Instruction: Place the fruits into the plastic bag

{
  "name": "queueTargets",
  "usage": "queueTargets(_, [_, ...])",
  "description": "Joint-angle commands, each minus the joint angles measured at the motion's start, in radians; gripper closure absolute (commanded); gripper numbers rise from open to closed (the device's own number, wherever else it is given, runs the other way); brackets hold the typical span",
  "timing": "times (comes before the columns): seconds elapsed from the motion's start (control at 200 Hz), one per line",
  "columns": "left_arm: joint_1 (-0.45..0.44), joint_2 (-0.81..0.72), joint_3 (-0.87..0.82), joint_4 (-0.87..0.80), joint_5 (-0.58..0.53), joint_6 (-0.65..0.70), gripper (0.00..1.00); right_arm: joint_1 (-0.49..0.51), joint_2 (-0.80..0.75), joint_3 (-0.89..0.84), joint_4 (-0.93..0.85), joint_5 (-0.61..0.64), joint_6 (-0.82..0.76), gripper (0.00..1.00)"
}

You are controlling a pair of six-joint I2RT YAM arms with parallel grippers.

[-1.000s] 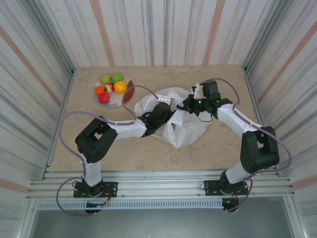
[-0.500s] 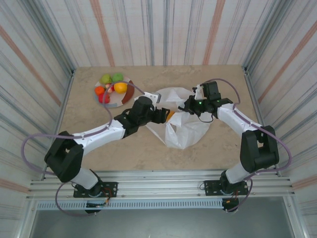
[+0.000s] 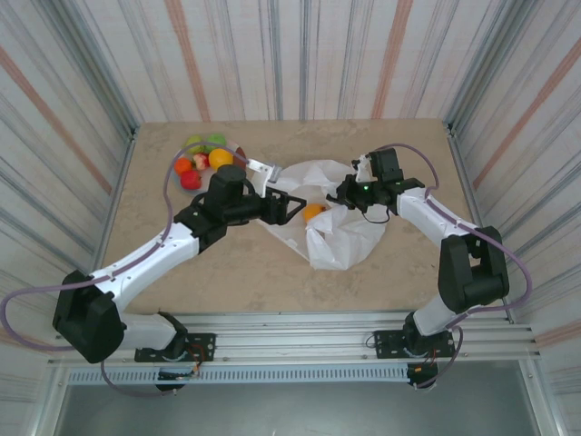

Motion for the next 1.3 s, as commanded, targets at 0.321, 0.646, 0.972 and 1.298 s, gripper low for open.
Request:
queueTargets(0.321, [0.176, -0.156, 0.065, -0.141, 0.025, -0.06, 0.19, 0.005, 0.007, 0.022, -0.002, 0.016, -0.018, 1.0])
queueTargets(0.646, [0.559, -0.157, 0.002, -0.146, -0.199, -0.243, 0.15, 0.016, 0.009, 0.019, 0.023, 0.028, -0.022, 1.0])
queueTargets(0.972, [0.648, 0.186, 0.159, -0.215, -0.404, -0.131, 0.11, 0.009, 0.019, 0.028, 0.019, 0.004, -0.042, 1.0])
queueTargets(1.298, [0.65, 0.555, 0.475, -0.439, -0.559, 0.092, 0.07, -0.016, 0.029, 0.021, 0.028, -0.022, -0.045, 1.0])
